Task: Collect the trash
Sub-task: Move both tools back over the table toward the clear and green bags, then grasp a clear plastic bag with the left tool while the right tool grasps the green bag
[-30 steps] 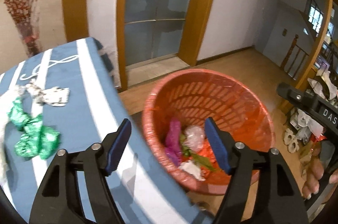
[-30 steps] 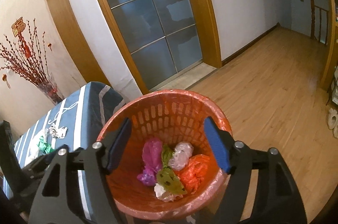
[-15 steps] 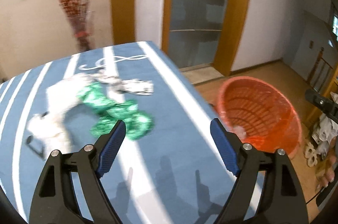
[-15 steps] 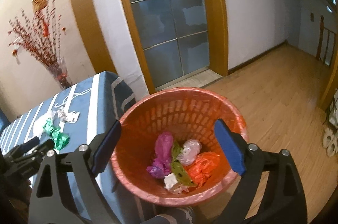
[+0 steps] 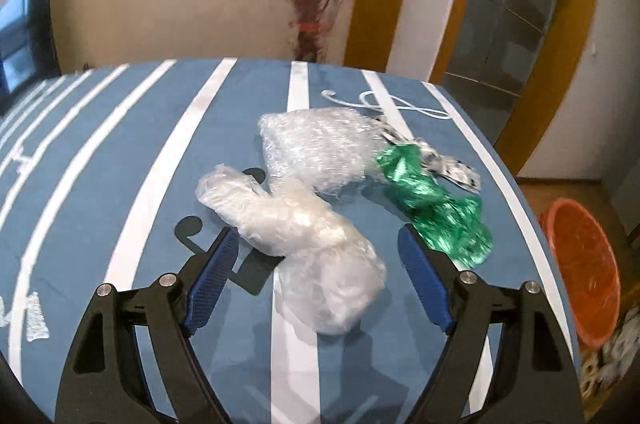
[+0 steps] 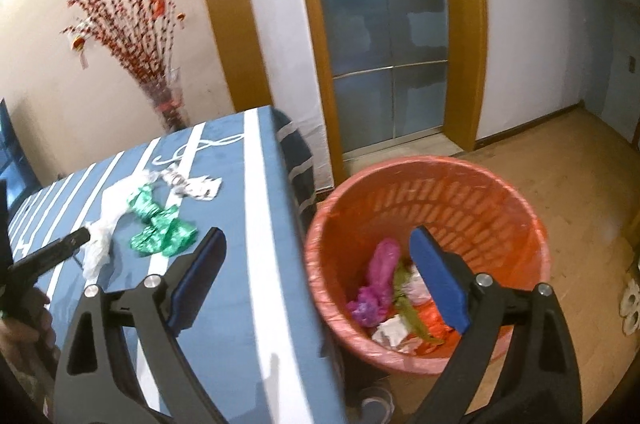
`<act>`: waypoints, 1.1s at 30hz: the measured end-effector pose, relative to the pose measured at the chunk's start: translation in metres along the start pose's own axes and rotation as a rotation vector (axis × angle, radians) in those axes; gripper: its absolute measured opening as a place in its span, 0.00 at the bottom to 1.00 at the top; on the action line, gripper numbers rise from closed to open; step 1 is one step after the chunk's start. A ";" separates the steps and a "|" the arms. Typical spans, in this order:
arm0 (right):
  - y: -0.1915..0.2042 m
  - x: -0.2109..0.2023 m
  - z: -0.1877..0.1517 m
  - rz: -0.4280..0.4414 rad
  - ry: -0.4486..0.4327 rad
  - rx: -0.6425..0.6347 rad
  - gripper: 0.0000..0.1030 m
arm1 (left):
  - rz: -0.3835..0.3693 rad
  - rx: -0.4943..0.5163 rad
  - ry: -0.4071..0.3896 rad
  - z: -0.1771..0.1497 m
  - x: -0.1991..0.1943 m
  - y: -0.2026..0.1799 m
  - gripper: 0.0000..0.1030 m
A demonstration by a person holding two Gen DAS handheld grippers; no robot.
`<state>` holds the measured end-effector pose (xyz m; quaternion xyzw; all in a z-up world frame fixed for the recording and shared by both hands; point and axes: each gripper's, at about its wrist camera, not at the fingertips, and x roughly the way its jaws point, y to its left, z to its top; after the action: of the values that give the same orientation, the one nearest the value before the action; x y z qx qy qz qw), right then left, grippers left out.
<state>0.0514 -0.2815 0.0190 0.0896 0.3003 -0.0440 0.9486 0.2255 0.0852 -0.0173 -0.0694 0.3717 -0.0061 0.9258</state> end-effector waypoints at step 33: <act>0.159 0.096 0.013 0.239 0.184 -0.183 0.73 | 0.088 -0.084 -0.040 0.003 -0.008 0.112 0.33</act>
<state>0.1594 -0.1311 -0.0032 0.0418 0.3757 0.1049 0.9198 0.2170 0.1968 -0.0242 -0.0917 0.3557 0.0514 0.9287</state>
